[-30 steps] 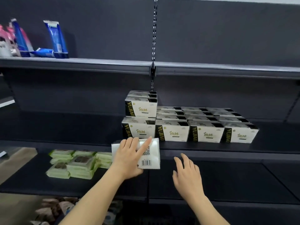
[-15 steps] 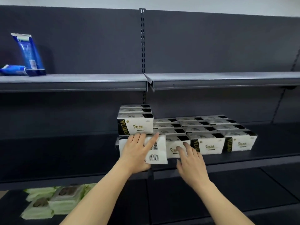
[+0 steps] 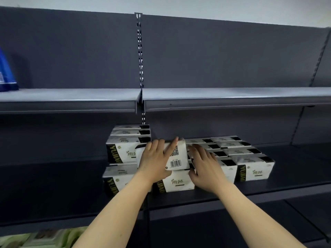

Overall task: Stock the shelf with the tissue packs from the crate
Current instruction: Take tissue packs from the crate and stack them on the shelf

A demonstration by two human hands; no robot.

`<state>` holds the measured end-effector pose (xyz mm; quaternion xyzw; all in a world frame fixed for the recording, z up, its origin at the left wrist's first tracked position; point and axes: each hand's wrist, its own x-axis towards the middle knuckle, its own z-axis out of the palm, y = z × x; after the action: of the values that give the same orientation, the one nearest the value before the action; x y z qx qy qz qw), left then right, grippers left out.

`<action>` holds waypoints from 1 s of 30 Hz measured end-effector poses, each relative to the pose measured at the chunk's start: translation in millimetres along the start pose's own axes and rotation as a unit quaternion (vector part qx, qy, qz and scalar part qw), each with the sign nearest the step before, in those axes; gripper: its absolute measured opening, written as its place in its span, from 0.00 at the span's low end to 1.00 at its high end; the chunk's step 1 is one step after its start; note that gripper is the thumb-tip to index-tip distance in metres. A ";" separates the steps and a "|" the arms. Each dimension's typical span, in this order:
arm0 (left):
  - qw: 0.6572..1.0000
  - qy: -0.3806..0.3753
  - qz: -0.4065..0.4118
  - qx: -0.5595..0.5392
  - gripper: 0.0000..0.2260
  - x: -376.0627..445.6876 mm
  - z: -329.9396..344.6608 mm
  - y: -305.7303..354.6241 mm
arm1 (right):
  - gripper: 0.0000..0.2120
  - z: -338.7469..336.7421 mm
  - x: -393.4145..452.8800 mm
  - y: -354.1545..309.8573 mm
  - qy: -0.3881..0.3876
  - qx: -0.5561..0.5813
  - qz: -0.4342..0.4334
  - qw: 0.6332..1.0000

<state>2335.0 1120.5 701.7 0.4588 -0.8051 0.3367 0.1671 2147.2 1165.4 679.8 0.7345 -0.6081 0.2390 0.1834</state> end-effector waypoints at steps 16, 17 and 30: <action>0.998 -0.026 0.026 -0.058 0.49 10.4 27.6 3.7 | 0.38 19.5 29.5 26.4 -0.052 0.085 -0.038 0.994; 0.996 -0.029 0.019 -0.076 0.48 10.9 23.9 0.6 | 0.38 18.9 30.5 26.0 -0.054 0.087 -0.035 0.994; 0.980 -0.150 0.014 -0.126 0.43 30.3 0.9 -27.0 | 0.43 8.9 59.4 15.9 -0.137 0.109 -0.076 0.982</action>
<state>2342.2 1091.4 729.1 0.4677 -0.8636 0.1620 0.0962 2141.4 1109.5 706.3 0.8197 -0.5405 0.1865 0.0355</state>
